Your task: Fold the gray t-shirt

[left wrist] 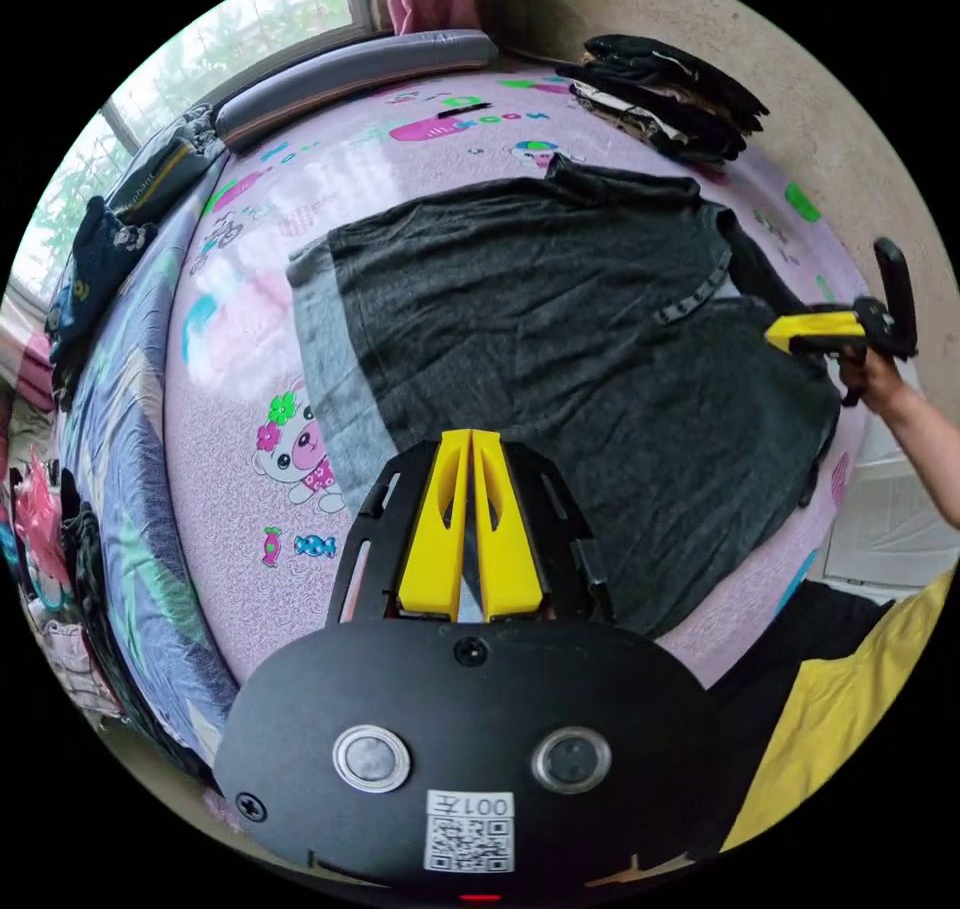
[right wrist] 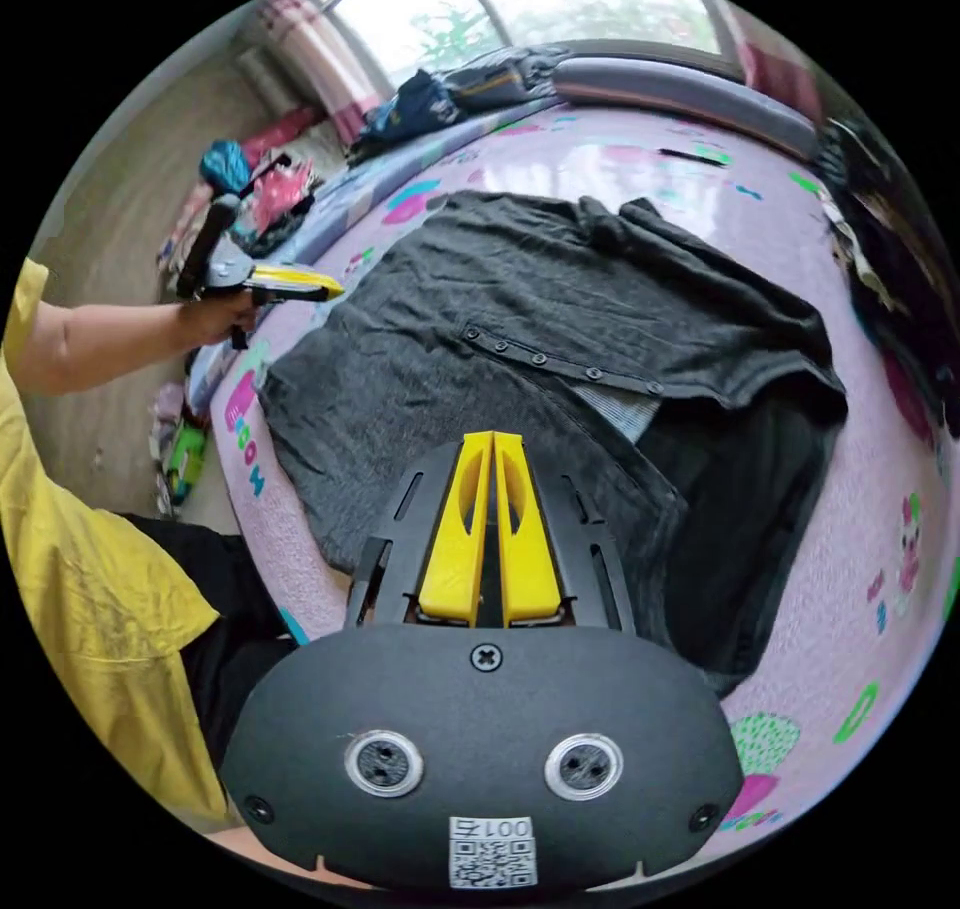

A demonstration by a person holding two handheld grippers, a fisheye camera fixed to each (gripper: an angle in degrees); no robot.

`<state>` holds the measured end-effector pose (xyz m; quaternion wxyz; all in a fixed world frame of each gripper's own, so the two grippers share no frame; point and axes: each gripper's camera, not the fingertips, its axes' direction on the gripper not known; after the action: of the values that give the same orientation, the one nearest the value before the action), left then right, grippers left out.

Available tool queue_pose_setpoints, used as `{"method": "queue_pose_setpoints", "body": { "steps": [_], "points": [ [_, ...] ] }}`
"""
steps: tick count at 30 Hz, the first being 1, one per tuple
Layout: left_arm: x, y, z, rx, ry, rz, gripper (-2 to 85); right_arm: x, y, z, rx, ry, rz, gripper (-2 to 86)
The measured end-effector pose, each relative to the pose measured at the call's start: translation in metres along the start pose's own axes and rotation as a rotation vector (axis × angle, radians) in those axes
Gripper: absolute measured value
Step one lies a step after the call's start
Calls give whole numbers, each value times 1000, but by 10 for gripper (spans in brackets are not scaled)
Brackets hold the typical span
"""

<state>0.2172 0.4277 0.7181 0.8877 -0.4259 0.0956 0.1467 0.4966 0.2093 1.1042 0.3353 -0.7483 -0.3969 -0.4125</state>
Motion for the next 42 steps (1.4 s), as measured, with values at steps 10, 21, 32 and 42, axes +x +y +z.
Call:
{"method": "queue_pose_setpoints", "body": {
  "steps": [10,21,32,42],
  "points": [
    [-40,36,-24,31,55,139,-12,-44,-60,28,-177,97,-67,1],
    [-88,80,-78,-38,202,102,-13,-109,-71,22,-319,118,-83,0],
    [-149,36,-156,171,396,27,7,-79,-155,-54,-23,157,-178,11],
    [-135,-120,-98,198,746,-274,40,-39,-233,-27,-144,204,-492,63]
  ]
}}
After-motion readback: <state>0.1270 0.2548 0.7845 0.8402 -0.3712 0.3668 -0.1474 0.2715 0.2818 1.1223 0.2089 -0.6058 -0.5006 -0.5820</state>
